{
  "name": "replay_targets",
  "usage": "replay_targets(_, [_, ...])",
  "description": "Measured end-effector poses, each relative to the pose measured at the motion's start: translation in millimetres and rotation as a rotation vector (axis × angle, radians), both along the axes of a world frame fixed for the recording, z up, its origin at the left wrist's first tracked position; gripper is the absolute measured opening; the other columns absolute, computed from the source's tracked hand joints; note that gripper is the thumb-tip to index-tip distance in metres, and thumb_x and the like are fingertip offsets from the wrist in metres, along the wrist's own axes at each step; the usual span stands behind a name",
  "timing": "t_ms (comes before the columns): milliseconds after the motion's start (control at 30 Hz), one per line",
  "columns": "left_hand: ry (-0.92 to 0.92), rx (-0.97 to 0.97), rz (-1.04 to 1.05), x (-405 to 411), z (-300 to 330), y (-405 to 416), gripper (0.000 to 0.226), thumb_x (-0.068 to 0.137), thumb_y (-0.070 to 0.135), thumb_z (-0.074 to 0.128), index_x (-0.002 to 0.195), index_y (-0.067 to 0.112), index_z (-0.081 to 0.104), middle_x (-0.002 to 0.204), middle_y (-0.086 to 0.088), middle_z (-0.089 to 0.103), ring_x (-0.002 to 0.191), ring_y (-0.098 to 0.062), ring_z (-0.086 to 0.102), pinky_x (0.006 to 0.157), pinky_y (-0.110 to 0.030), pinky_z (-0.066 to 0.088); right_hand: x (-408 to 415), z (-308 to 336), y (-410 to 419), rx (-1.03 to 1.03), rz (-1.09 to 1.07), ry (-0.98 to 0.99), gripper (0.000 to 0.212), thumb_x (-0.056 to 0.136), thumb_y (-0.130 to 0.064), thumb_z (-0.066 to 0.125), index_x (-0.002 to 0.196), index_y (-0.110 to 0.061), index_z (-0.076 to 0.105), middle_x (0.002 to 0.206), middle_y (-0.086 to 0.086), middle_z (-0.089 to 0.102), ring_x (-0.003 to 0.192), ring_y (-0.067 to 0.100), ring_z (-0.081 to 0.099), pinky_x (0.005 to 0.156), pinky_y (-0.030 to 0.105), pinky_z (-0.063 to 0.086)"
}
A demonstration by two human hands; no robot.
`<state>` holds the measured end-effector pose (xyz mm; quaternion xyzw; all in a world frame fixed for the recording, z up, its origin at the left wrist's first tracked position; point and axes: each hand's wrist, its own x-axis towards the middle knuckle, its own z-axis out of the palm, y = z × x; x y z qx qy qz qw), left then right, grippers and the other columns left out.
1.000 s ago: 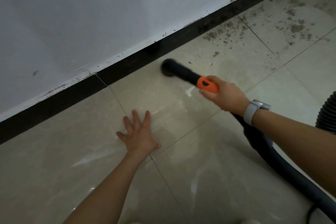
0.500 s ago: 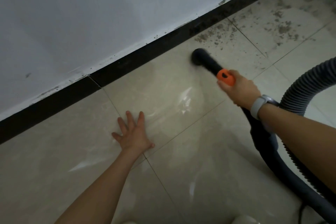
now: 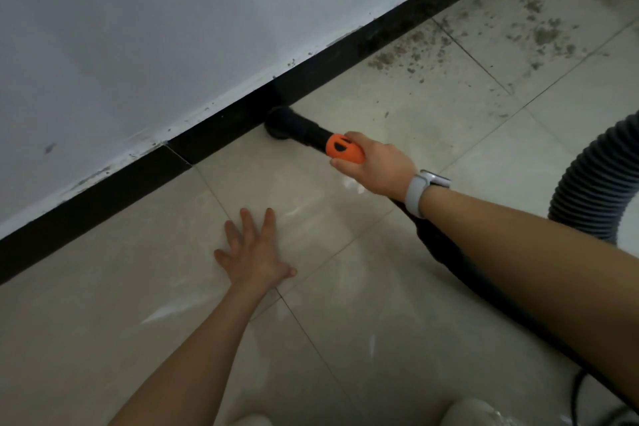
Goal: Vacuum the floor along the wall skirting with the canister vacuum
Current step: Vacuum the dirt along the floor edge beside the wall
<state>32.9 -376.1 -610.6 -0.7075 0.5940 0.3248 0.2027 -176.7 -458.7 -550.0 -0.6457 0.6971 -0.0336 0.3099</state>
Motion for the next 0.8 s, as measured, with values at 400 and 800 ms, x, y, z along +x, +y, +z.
replay_targets(400, [0.774,-0.093,0.775,-46,127,-19,0.057,0.098,0.045,0.042,0.145,0.014,0.033,0.143,-0.002,0.042,0.129,-0.023,0.042,0.110,-0.044,0.034,-24,78,49,0.067,-0.241,-0.321,0.058,0.087,-0.045,0.062,0.138,-0.028,0.041,0.104,-0.002,0.058,0.051,0.001,0.046,0.048,0.014,0.042])
replay_targets(800, [1.155,-0.011,1.084,-73,353,-18,0.017,0.102,0.022,0.040,0.114,0.013,0.047,0.096,-0.007,0.059,0.083,-0.017,0.063,0.076,-0.034,0.057,16,276,138,0.304,-0.375,-0.467,0.042,0.083,-0.036,0.070,0.110,-0.011,0.050,0.090,0.006,0.059,0.081,0.025,0.058,0.074,0.037,0.048])
